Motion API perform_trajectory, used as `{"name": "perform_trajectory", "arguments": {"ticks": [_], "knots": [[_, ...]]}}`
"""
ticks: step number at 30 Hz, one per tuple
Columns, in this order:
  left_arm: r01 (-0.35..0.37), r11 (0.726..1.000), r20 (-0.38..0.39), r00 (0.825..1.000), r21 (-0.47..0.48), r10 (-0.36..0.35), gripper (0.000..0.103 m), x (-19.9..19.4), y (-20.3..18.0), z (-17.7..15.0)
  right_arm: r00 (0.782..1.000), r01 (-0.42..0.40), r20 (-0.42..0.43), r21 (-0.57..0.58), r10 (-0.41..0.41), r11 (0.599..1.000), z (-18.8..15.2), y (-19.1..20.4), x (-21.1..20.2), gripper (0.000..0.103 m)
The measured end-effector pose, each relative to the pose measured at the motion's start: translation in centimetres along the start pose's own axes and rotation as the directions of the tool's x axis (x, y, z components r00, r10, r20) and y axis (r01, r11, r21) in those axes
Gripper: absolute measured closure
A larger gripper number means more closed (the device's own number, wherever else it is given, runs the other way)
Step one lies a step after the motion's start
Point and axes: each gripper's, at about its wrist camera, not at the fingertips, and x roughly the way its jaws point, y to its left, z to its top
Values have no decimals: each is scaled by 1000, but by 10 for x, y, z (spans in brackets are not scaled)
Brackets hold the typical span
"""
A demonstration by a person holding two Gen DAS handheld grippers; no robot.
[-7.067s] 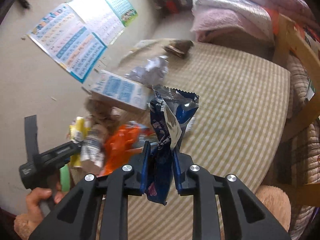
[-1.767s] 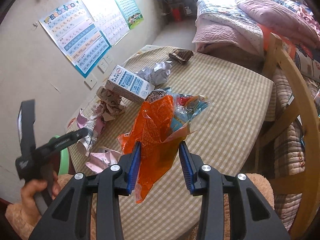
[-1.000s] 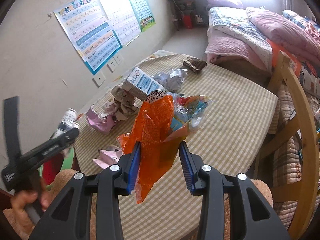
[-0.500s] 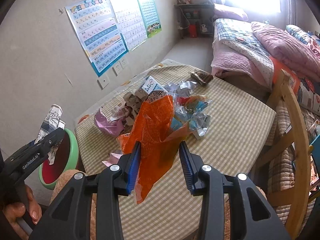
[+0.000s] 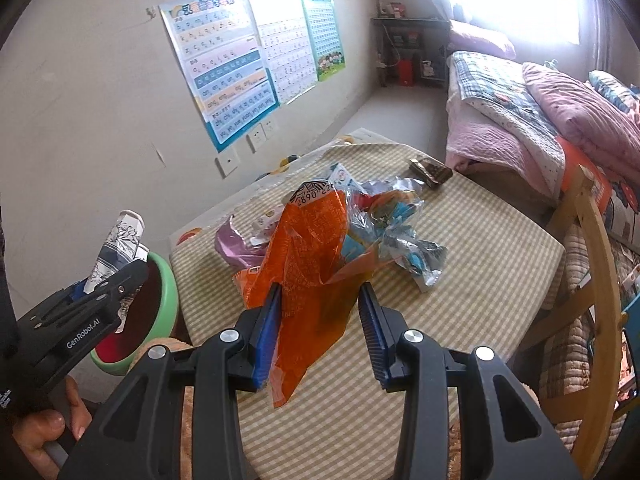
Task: Collect trash
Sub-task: 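Carry the paper cup and orange bag over the red bucket and open both tools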
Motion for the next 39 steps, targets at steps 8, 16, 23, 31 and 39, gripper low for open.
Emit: {"name": "perform_trajectory", "arguments": {"ticks": [8,16,23,31,39], "knots": [[-14,1000,-2,1000,-18,14,56,0,13,-1,1000,-9,-6,-27,8,1000,1,11,2,65],[-28,999,0,1000,-37,28,56,-2,28,-4,1000,-12,-13,-53,12,999,2,23,4,65],[-45,997,9,999,-55,45,56,-5,41,-4,1000,-20,-18,-84,19,996,2,36,7,65],[-77,993,6,997,-88,78,56,-7,67,-4,999,-51,-21,-146,48,988,11,67,13,65],[-136,977,-18,991,-163,134,56,-4,112,-11,996,-85,-37,-230,79,970,10,106,25,65]]}}
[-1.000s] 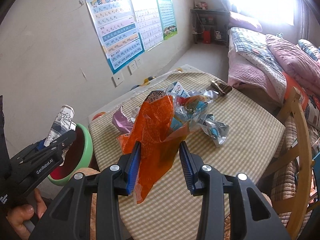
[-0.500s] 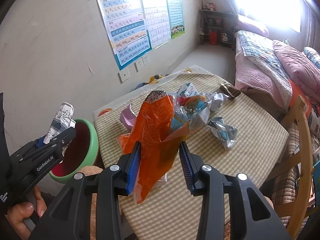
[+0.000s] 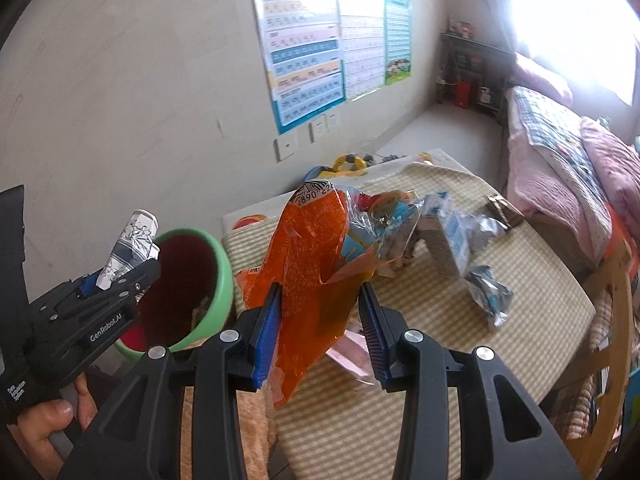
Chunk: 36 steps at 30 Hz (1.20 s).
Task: Collect trash
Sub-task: 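Carry the paper cup and orange bag over the red bucket and open both tools, then grasp the pink-white wrapper with the right tool while the left tool reaches the purple bag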
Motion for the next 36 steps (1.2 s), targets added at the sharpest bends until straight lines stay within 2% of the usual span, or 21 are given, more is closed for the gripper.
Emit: {"name": "perform_trajectory", "arguments": {"ticks": [5,10,16,24,26,27,28,31,36], "knots": [[-50,997,-22,999,-65,48,56,9,37,-3,996,-87,-13,-39,87,995,8,25,15,65],[-95,987,-59,994,-129,88,56,20,74,-9,979,-200,-63,-59,196,978,21,55,44,65],[-147,975,-102,986,-165,131,56,35,108,-12,974,-215,-100,-134,203,967,36,93,75,65],[-151,971,-143,982,-183,126,56,53,123,-16,974,-207,-141,-215,179,954,35,123,100,60],[-154,969,-150,981,-193,126,48,54,124,-18,970,-221,-153,-212,191,952,33,124,103,57],[-151,967,-151,981,-203,122,36,56,125,-18,968,-227,-155,-206,197,952,33,124,104,55],[-148,966,-149,982,-212,118,28,58,126,-17,968,-229,-154,-201,200,952,33,124,105,53],[-156,960,-149,981,-232,124,22,57,130,-21,966,-234,-155,-187,207,954,34,122,107,48],[-158,959,-162,979,-236,122,22,56,131,-23,966,-229,-161,-158,204,961,33,109,105,47]]}}
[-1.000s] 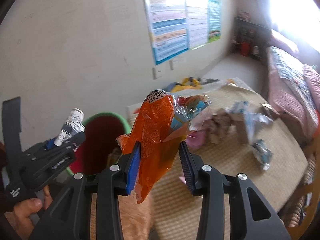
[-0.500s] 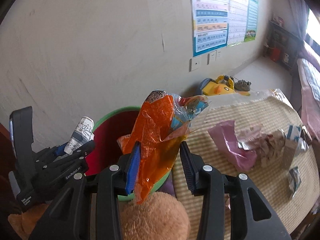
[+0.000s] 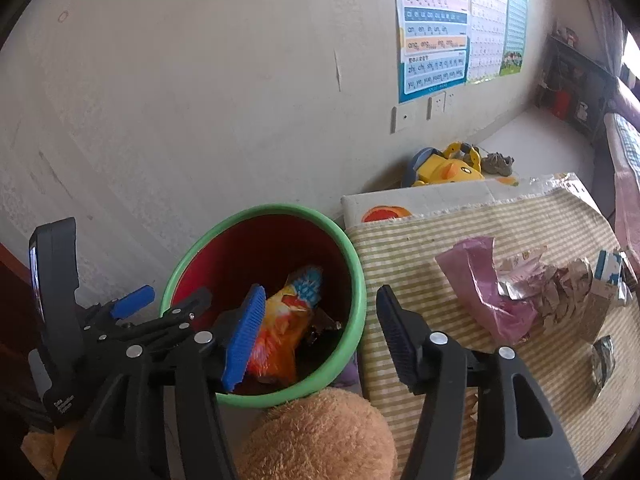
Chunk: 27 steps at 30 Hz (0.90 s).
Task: Collect trash
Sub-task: 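Grasp the pink-white wrapper with the right tool while the left tool reaches the purple bag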
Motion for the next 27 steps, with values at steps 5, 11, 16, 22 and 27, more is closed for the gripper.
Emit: {"name": "perform_trajectory", "arguments": {"ticks": [5,11,16,22,27], "knots": [[9,1000,5,1000,15,-9,22,-4,-7,0,999,46,-23,90,-44,995,-19,-49,-18,41],[46,998,-14,999,51,-45,22,-4,-30,-5,981,139,-158,188,-110,972,-60,-126,-21,39],[94,991,-32,995,98,-91,21,-9,-55,-10,949,214,-268,167,-165,962,-94,-152,-1,36],[109,987,-40,994,120,-105,21,-16,-74,-15,935,229,-297,89,-194,969,-106,-150,25,35],[122,980,-39,992,155,-117,21,-22,-97,-17,947,208,-270,110,-172,972,-114,-155,19,46]]}}
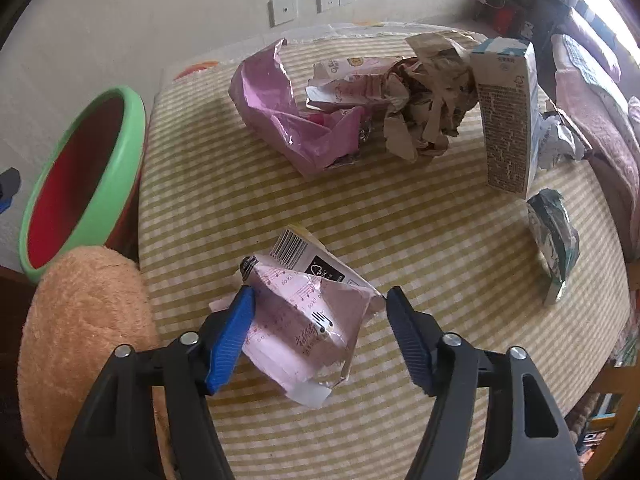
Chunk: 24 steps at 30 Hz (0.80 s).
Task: Collect trash
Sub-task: 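Grasp the pink-white wrapper with the right tool while the left tool reaches the purple bag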
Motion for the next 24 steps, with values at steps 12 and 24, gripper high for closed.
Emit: {"name": "perform_trajectory", "arguments": {"ticks": [12,24], "knots": [[111,994,-83,990,5,-111,22,71,-107,35,981,-167,137,244,137,955,-52,-57,-51,103],[40,999,-241,970,29,-32,59,155,-155,41,954,-273,213,327,211,905,-65,-87,-72,76]]}}
